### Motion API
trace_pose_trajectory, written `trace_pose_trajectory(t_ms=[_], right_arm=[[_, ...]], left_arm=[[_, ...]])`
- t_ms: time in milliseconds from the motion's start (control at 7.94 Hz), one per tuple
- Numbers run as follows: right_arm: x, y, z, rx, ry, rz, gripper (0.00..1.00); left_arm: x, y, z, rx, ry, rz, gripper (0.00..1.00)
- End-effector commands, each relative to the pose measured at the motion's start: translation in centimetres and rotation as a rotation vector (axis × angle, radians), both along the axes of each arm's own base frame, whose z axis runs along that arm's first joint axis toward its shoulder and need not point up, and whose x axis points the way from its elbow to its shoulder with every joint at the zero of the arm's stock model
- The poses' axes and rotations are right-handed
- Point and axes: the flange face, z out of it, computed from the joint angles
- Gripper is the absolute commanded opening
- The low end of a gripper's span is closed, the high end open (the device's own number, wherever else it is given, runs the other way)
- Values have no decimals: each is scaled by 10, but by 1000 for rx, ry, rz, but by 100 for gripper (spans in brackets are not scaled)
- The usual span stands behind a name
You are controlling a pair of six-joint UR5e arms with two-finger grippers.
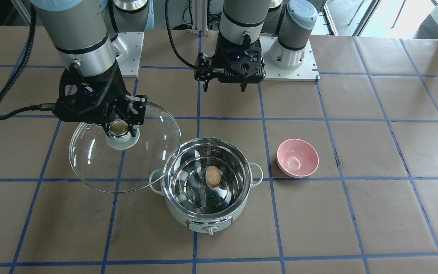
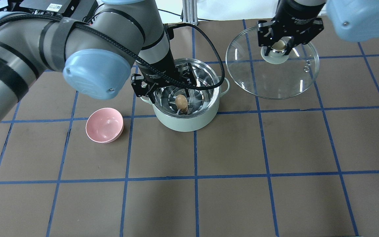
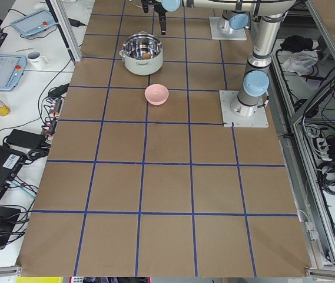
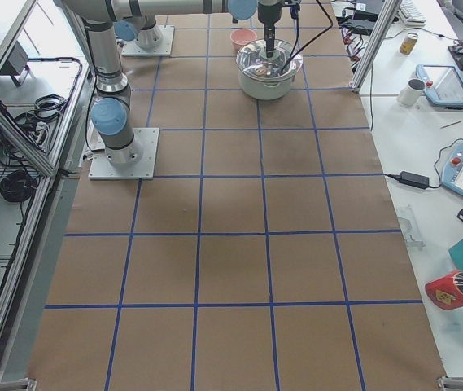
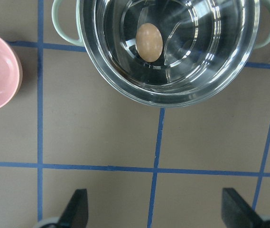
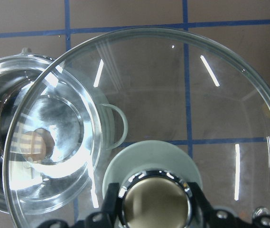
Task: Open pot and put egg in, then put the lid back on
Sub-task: 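Withdraw the left gripper while the right carries the lid over the pot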
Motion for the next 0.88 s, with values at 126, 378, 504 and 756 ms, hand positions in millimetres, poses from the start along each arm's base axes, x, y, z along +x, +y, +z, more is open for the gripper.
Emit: trace_pose_trajectory(t_ms=[126,378,504,756], right_arm=[[31,-2,-16,9,-10,-5,0],[52,-5,-32,20,-32,-41,0],[80,-6,-46,13,-41,-54,0],[116,-10,-64,20,-47,-60,0]], left_arm=[[52,-4,28,-51,-53,-118,100],[139,-29,36,-44,-147,-184,100],[149,-30,36,-39,-161,-188,100],[147,-31,33,-35,-146,-188,100]])
